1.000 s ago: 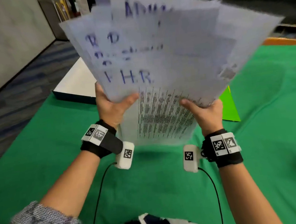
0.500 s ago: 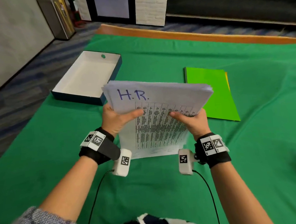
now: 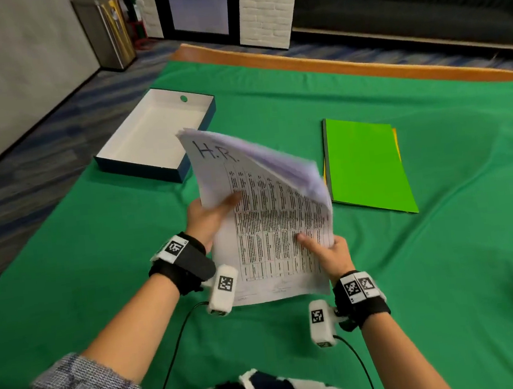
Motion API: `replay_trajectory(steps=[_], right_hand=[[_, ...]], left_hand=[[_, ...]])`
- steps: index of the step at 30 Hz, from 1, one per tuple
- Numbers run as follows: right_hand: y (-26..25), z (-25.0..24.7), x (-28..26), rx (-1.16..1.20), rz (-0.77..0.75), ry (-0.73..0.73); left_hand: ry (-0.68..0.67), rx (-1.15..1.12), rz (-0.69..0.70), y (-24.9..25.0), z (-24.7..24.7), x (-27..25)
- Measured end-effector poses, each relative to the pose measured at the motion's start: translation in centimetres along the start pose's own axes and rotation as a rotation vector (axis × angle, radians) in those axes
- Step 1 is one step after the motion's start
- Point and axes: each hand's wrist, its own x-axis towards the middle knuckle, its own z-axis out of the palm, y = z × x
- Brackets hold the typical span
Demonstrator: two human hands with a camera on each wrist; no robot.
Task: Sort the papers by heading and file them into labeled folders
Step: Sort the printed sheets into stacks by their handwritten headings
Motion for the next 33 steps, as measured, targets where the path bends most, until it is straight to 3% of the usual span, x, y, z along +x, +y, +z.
replay_trajectory(steps=[5, 9, 11, 14, 17, 20, 24, 26, 30, 33], right_hand=[[1.5, 1.3, -0.5, 0.112, 0.085, 0.120], [2.7, 1.4, 0.3, -0.219, 0.259, -0.004], [3.1, 1.2, 0.3, -0.406, 0.328, -0.060], [3.3, 1.1, 0.0, -0.472, 0.308, -0.021], [3.2, 1.9, -0.5, -0.475, 0.334, -0.040], [2.9, 3.0, -0.7, -0.420, 0.299, -0.030], [3.5, 2.0, -0.4, -0.498, 0.367, -0.106], [4.0, 1.3, -0.7, -0.428, 0.385, -0.135], [4.2, 1.6, -2.0, -0.231, 0.414, -0.119], [4.2, 2.4, -2.2, -0.282, 0.353, -0.071]], left_hand=[[-0.107, 0.406, -0.210, -4.6, -1.5, 0.4], [-0.175, 0.630, -0.307, -9.3, -2.5, 0.3], [-0.133, 0.697, -0.377, -10.8, -3.4, 0.3], [-0.044, 0.704, -0.374, -11.5, -4.0, -0.1], [-0.162, 0.734, -0.305, -11.8, -3.3, -1.0], [-0.105, 0.708, -0.331, -11.4, -2.7, -1.1], [-0.001, 0.514, -0.429, -11.0, -3.7, -0.7], [0.017, 0.383, -0.471, -11.2, -4.4, -0.8], [-0.120, 0.381, -0.567, -11.8, -5.1, -1.4], [-0.231, 0.547, -0.430, -11.8, -4.8, -1.3]])
